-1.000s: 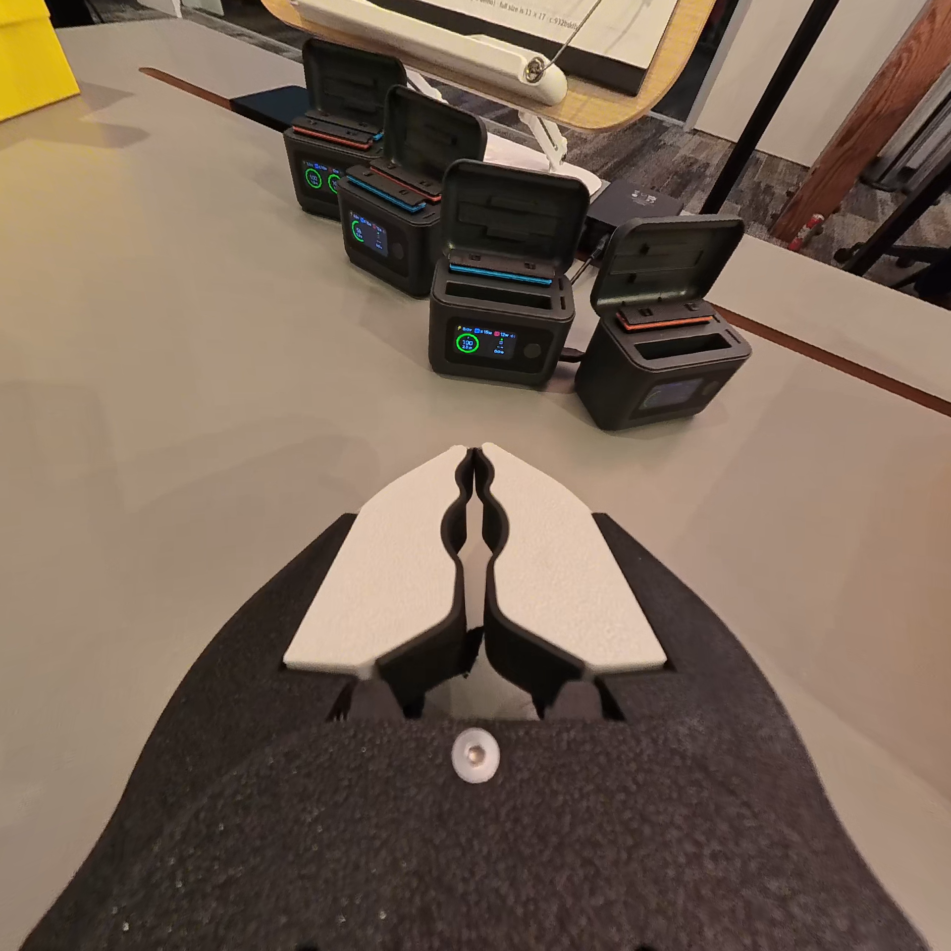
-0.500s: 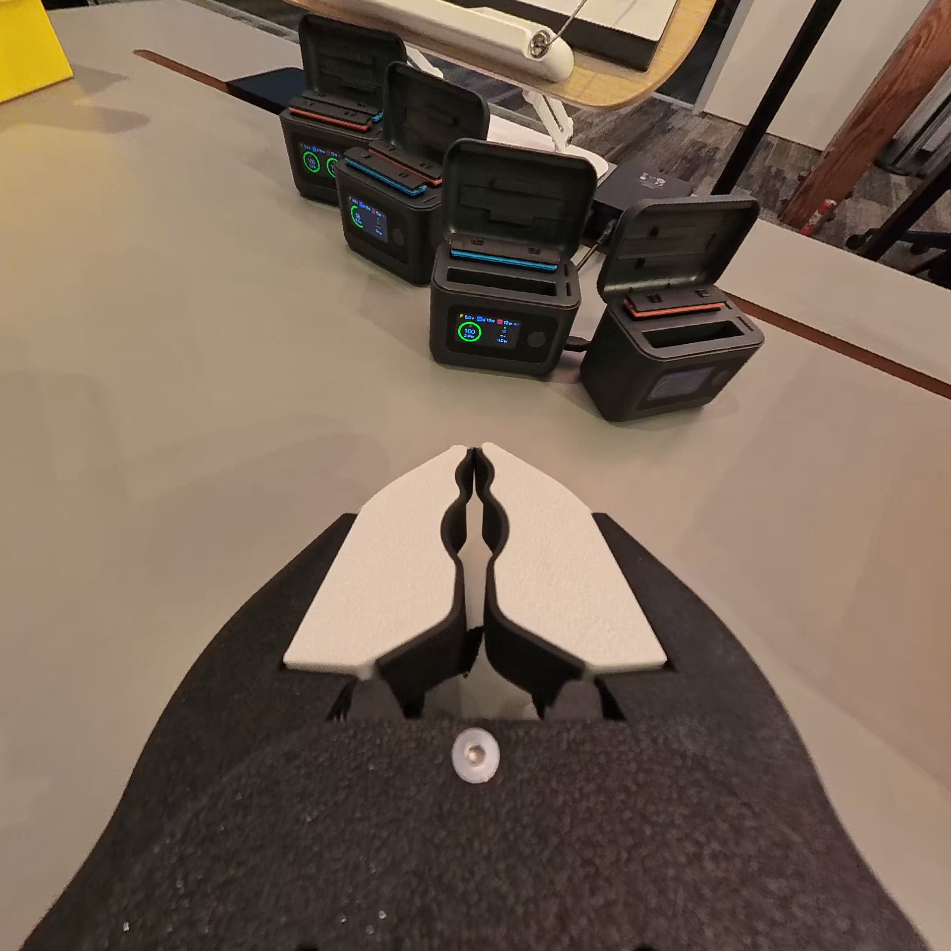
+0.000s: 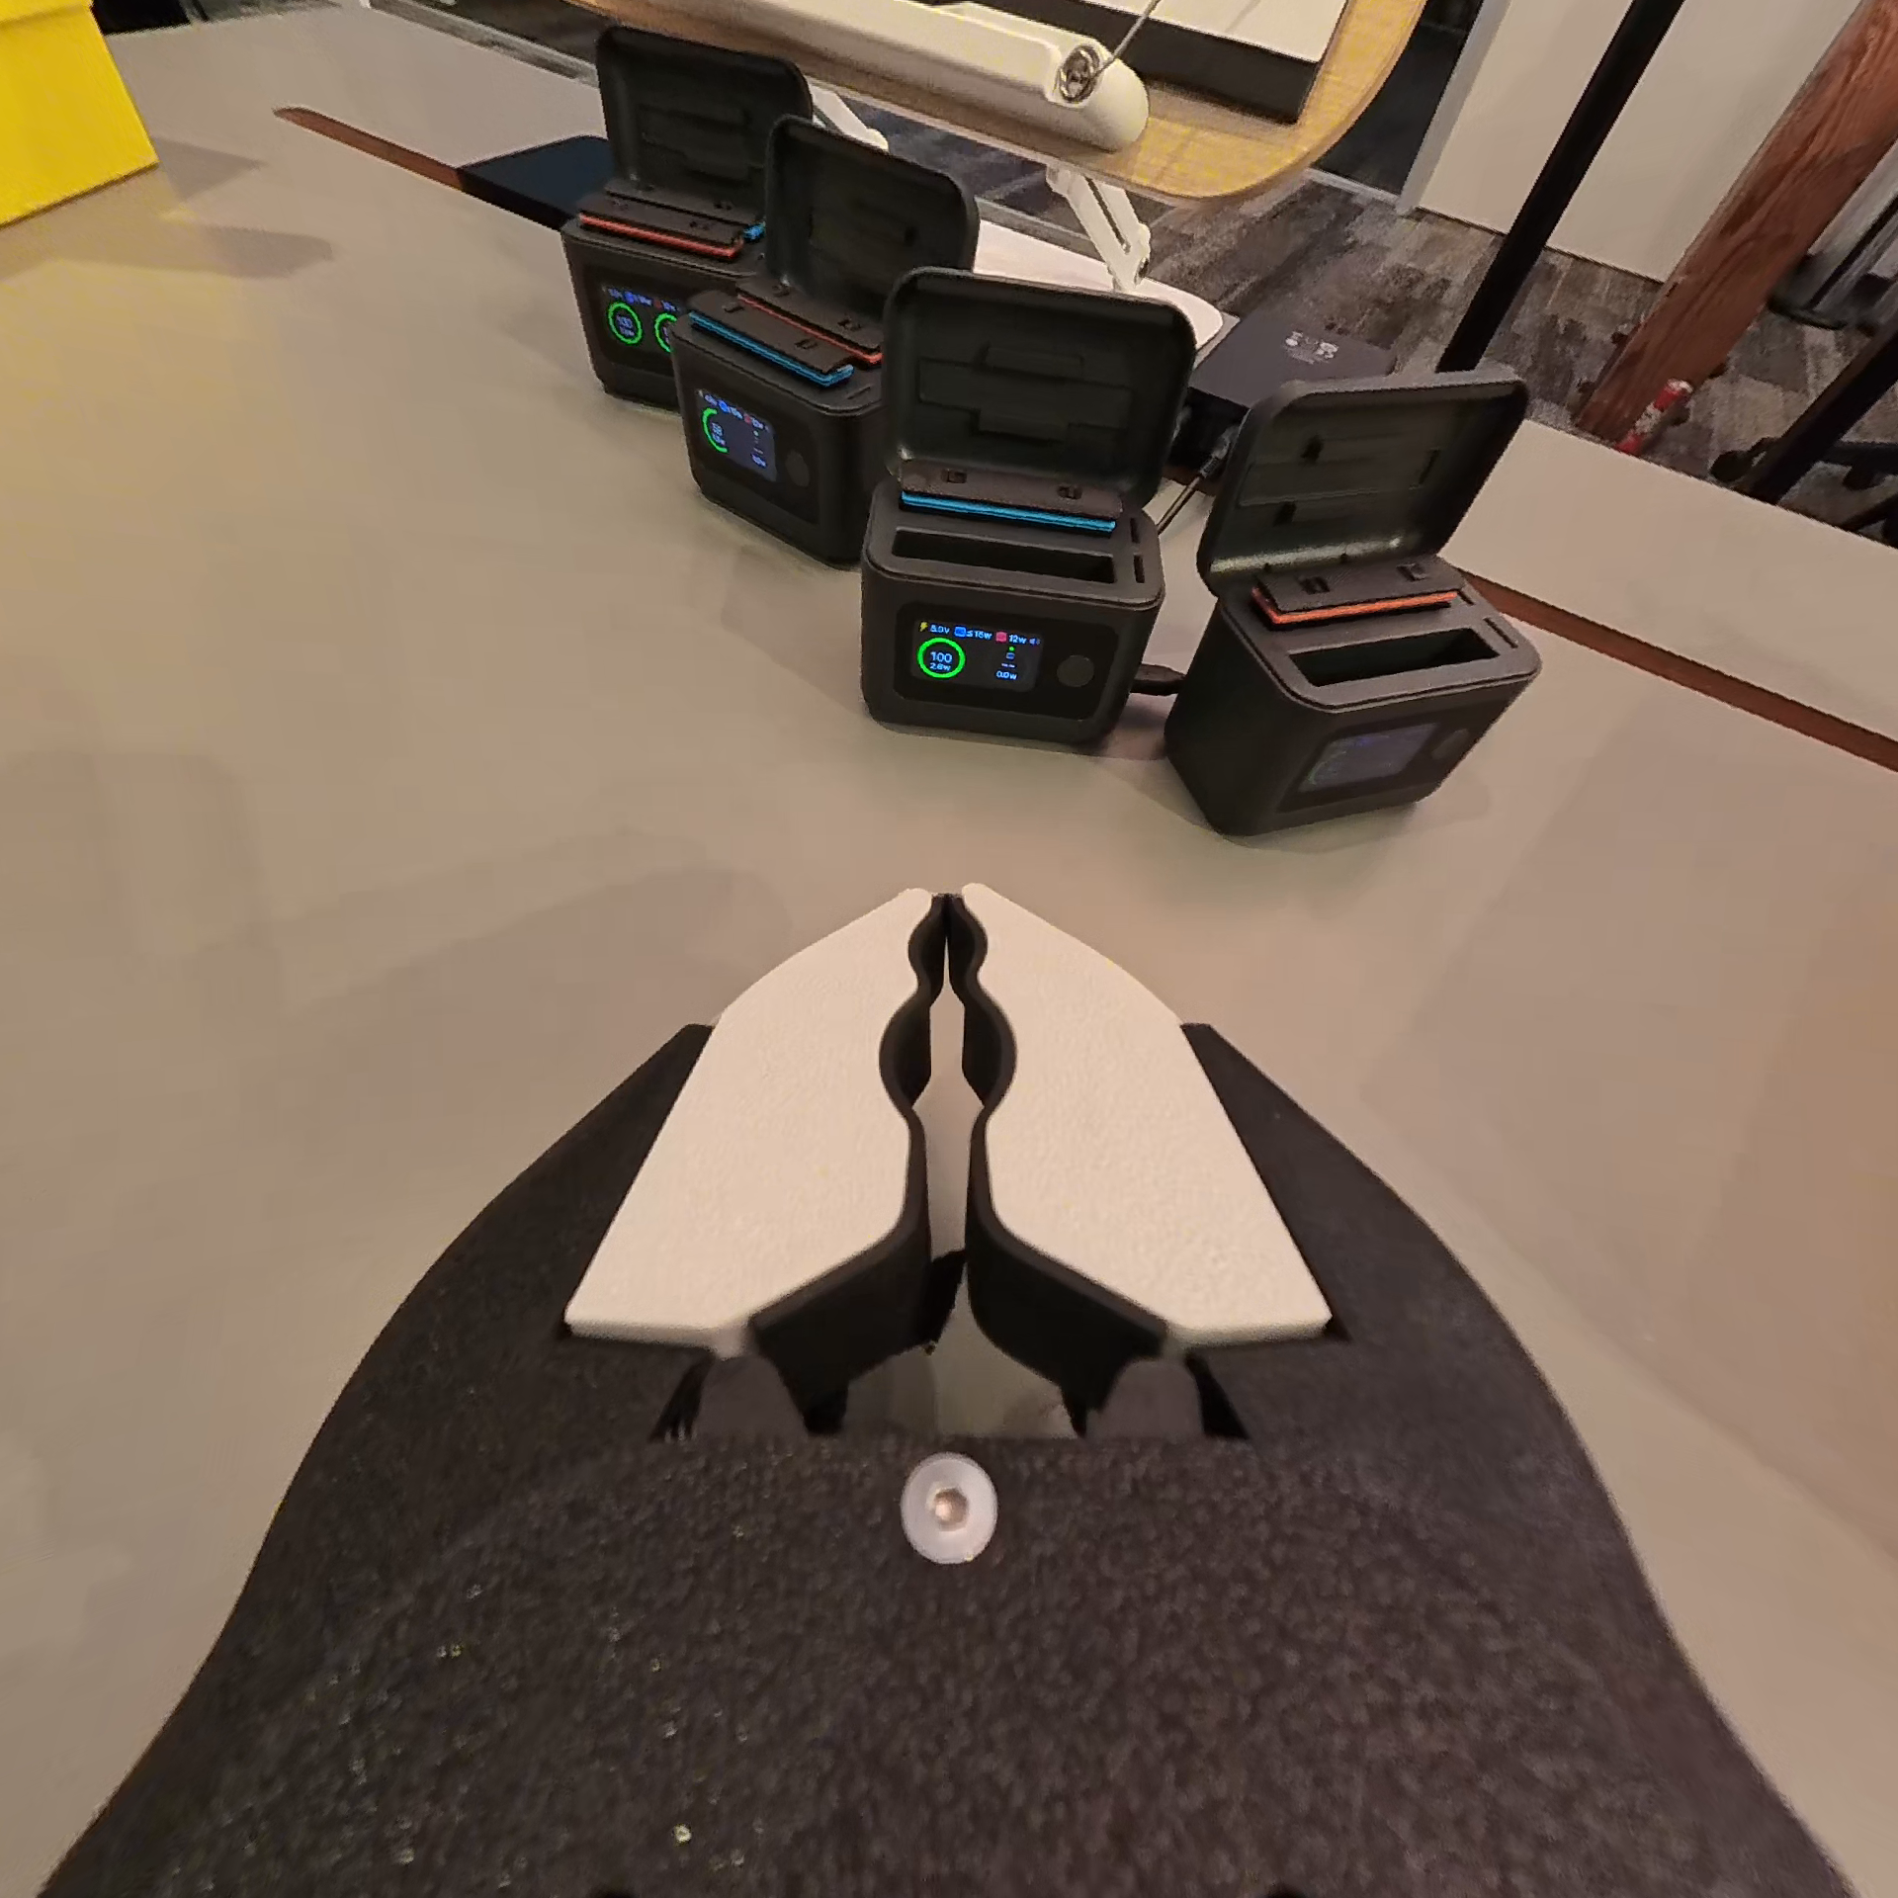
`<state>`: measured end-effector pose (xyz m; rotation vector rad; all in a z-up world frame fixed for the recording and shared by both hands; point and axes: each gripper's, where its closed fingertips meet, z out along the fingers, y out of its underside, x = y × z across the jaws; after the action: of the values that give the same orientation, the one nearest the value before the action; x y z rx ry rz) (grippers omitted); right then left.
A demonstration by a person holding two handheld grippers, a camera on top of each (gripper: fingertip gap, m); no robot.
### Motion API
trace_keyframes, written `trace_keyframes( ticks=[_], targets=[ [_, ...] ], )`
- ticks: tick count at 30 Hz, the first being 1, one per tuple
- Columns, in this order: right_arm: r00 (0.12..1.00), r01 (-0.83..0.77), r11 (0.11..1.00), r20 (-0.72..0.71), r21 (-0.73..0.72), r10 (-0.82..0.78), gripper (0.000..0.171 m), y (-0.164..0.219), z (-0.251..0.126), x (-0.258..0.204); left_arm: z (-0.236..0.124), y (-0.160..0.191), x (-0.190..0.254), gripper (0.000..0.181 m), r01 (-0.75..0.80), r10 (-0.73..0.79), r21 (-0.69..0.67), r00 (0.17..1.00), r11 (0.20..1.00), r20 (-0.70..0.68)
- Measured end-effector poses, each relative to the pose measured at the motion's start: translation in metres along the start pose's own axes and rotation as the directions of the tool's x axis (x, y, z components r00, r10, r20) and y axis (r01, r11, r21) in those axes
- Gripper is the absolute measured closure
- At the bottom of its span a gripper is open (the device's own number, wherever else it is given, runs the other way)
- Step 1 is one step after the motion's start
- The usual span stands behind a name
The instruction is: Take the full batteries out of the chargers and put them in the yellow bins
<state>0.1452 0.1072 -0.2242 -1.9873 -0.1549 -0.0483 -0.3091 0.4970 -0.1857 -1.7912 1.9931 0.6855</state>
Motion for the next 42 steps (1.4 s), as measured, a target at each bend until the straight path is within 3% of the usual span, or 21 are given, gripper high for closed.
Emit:
trace_keyframes(
  ticks=[3, 7, 11, 14, 19, 25, 29, 32, 36, 39, 41, 42],
  targets=[
    [0.999, 0.030, 0.998, 0.031, 0.046, -0.031, 0.171, -0.009, -0.004, -0.008, -0.039, -0.019, -0.008, 0.170, 0.081, -0.083, 0.136, 0.996, 0.987, 0.009],
    [0.977, 0.165, 0.972, 0.108, 0.167, -0.184, 0.171, -0.034, -0.016, -0.035, -0.112, -0.086, 0.018, 0.170, 0.104, -0.094, 0.438, 0.995, 0.893, -0.044],
    [0.904, 0.337, 0.913, 0.192, 0.228, -0.381, 0.165, -0.056, -0.028, -0.074, -0.184, -0.167, 0.092, 0.170, 0.016, 0.067, 0.673, 0.993, 0.739, -0.098],
    [0.843, 0.402, 0.869, 0.253, 0.290, -0.475, 0.161, -0.077, -0.038, -0.102, -0.223, -0.223, 0.158, 0.170, -0.084, 0.220, 0.777, 0.973, 0.624, -0.072],
    [0.739, 0.510, 0.796, 0.308, 0.325, -0.599, 0.151, -0.090, -0.043, -0.135, -0.260, -0.293, 0.248, 0.170, -0.164, 0.377, 0.871, 0.926, 0.463, -0.026],
    [0.667, 0.594, 0.744, 0.330, 0.306, -0.668, 0.159, -0.064, -0.041, -0.147, -0.263, -0.330, 0.291, 0.170, -0.150, 0.420, 0.903, 0.907, 0.402, -0.037],
    [0.711, 0.419, 0.840, 0.451, 0.344, -0.539, 0.161, -0.058, -0.051, -0.143, -0.270, -0.337, 0.299, 0.167, -0.060, 0.415, 0.947, 0.906, 0.317, -0.081],
    [0.734, 0.076, 0.914, 0.598, 0.398, -0.321, 0.161, -0.075, -0.069, -0.130, -0.296, -0.340, 0.282, 0.147, 0.183, 0.349, 0.968, 0.907, 0.171, -0.234],
    [0.654, -0.365, 0.824, 0.749, 0.433, -0.105, 0.161, -0.113, -0.097, -0.105, -0.330, -0.342, 0.257, 0.148, 0.541, 0.336, 0.840, 0.800, -0.041, -0.498],
    [0.620, -0.459, 0.776, 0.782, 0.432, -0.068, 0.161, -0.122, -0.103, -0.101, -0.347, -0.350, 0.253, 0.149, 0.648, 0.352, 0.751, 0.736, -0.123, -0.578],
    [0.610, -0.488, 0.760, 0.791, 0.428, -0.054, 0.161, -0.123, -0.104, -0.100, -0.357, -0.354, 0.253, 0.167, 0.672, 0.368, 0.722, 0.722, -0.166, -0.586],
    [0.604, -0.497, 0.755, 0.795, 0.428, -0.053, 0.161, -0.123, -0.105, -0.099, -0.359, -0.355, 0.252, 0.168, 0.679, 0.369, 0.713, 0.716, -0.174, -0.593]
  ],
)
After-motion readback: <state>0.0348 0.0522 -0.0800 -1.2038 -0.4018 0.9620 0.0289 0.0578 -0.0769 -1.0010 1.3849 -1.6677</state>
